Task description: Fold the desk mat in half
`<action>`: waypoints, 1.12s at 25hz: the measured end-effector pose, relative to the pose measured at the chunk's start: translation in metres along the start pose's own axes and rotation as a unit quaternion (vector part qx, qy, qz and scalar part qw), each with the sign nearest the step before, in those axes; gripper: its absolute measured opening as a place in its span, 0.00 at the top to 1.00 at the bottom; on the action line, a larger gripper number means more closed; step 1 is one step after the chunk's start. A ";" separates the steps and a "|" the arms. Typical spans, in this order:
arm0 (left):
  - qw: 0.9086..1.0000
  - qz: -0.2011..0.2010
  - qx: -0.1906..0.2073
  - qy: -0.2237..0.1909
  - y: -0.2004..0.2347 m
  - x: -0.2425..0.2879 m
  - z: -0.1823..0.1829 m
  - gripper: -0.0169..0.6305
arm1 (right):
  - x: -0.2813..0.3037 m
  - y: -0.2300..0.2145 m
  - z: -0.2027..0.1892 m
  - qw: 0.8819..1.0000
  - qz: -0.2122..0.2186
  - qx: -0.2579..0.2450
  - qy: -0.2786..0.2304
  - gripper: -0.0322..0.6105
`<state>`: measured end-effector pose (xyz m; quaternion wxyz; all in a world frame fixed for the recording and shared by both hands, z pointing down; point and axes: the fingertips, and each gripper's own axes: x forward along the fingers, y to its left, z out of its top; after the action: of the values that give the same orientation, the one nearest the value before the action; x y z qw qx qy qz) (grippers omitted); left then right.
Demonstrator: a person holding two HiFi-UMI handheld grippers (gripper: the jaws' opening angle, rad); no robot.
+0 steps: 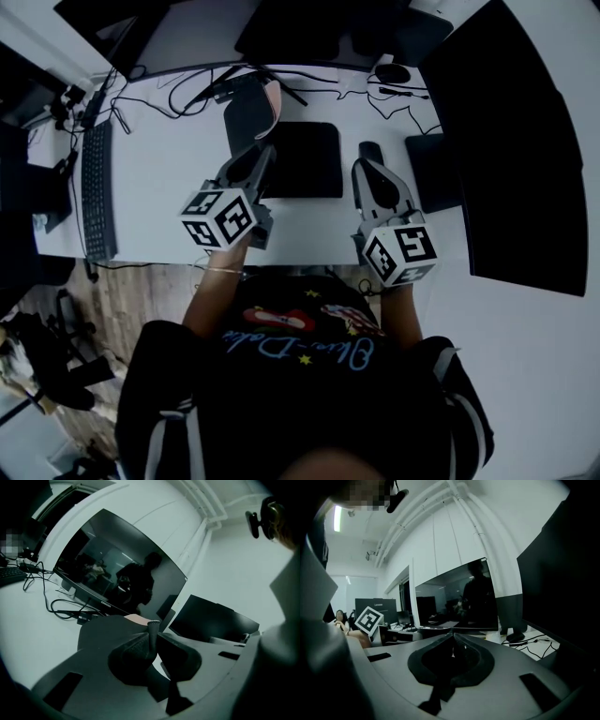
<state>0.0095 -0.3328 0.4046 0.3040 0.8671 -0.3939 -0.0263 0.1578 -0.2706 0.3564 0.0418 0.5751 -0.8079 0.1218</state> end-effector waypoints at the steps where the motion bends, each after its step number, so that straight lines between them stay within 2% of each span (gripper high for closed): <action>1: 1.000 -0.002 0.001 0.005 -0.005 0.005 -0.005 0.90 | -0.003 -0.004 0.000 1.000 0.001 0.000 -0.001 0.95; 7: 0.999 -0.005 0.014 0.040 -0.028 0.029 -0.041 0.90 | -0.015 -0.023 -0.007 1.000 0.007 -0.001 0.010 0.95; 15: 0.993 0.018 0.083 0.087 -0.045 0.050 -0.086 0.90 | -0.023 -0.041 -0.014 0.999 0.036 -0.012 0.025 0.95; 22: 0.984 0.043 0.116 0.128 -0.051 0.058 -0.127 0.90 | -0.024 -0.050 -0.015 0.997 0.063 -0.021 0.031 0.95; 28: 0.980 0.056 0.132 0.136 -0.049 0.062 -0.145 0.89 | -0.014 -0.048 -0.015 0.995 0.090 -0.032 0.037 0.95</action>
<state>0.1258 -0.2778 0.5076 0.2386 0.8717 -0.3966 0.1612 0.2062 -0.2690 0.3750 0.0788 0.4931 -0.8579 0.1207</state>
